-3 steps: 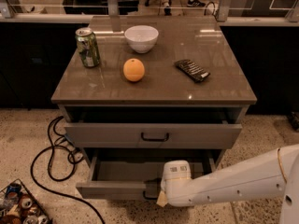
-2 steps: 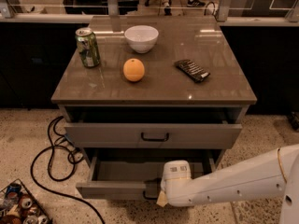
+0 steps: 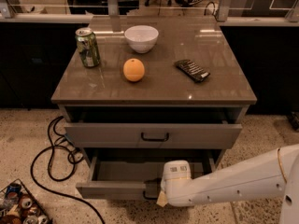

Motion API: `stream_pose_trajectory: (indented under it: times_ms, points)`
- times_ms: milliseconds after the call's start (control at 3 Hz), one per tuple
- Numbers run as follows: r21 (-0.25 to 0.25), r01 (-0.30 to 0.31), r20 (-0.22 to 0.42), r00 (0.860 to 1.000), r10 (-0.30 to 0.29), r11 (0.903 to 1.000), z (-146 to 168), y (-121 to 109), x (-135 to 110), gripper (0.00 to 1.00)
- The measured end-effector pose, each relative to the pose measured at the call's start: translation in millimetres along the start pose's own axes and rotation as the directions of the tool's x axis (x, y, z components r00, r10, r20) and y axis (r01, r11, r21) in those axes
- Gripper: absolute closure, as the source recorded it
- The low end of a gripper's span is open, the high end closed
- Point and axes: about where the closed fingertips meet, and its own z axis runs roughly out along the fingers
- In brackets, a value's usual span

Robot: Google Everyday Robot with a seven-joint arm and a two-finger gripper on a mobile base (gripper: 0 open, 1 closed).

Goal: Close middle drawer

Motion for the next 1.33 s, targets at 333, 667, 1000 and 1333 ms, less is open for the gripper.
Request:
stream_pose_trajectory:
  times_ms: [333,667,1000,1333]
  points:
    - [0.000,0.000,0.000,1.000,0.000,1.0000,0.0,0.0,0.0,0.85]
    - [0.000,0.000,0.000,1.000,0.000,1.0000,0.0,0.0,0.0,0.61]
    - [0.000,0.000,0.000,1.000,0.000,1.0000,0.0,0.0,0.0,0.38]
    - [0.000,0.000,0.000,1.000,0.000,1.0000,0.0,0.0,0.0,0.15]
